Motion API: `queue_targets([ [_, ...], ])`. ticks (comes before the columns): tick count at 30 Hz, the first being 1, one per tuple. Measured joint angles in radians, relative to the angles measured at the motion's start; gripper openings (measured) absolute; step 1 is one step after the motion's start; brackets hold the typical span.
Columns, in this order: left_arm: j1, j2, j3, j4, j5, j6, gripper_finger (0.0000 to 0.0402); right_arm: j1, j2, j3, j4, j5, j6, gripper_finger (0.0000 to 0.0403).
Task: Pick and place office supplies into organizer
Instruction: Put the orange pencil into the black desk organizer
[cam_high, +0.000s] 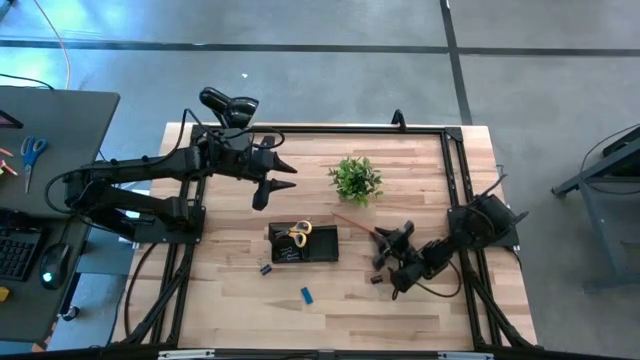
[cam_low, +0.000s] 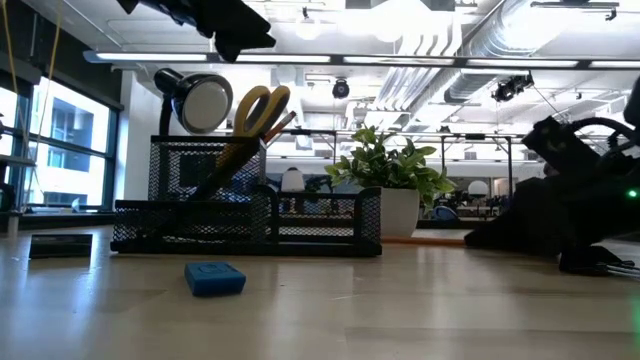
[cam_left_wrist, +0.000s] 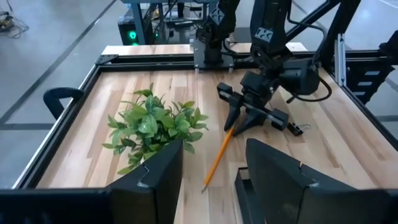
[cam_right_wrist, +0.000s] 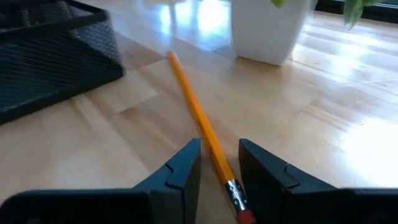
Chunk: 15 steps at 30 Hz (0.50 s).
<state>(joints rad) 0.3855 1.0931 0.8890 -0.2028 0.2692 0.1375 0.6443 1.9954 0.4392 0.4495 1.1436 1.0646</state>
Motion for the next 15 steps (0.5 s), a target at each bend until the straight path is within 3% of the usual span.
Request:
queue_targets([
  [10,0.000,0.000,0.000,-0.003,0.000,-0.003,0.0165,-0.045,0.010,0.000,0.066,-0.003,-0.063,0.0101],
  [15,0.000,0.000,0.000,-0.003,0.001,-0.011,0.0165,-0.069,0.010,0.000,0.076,-0.013,-0.083,0.0061],
])
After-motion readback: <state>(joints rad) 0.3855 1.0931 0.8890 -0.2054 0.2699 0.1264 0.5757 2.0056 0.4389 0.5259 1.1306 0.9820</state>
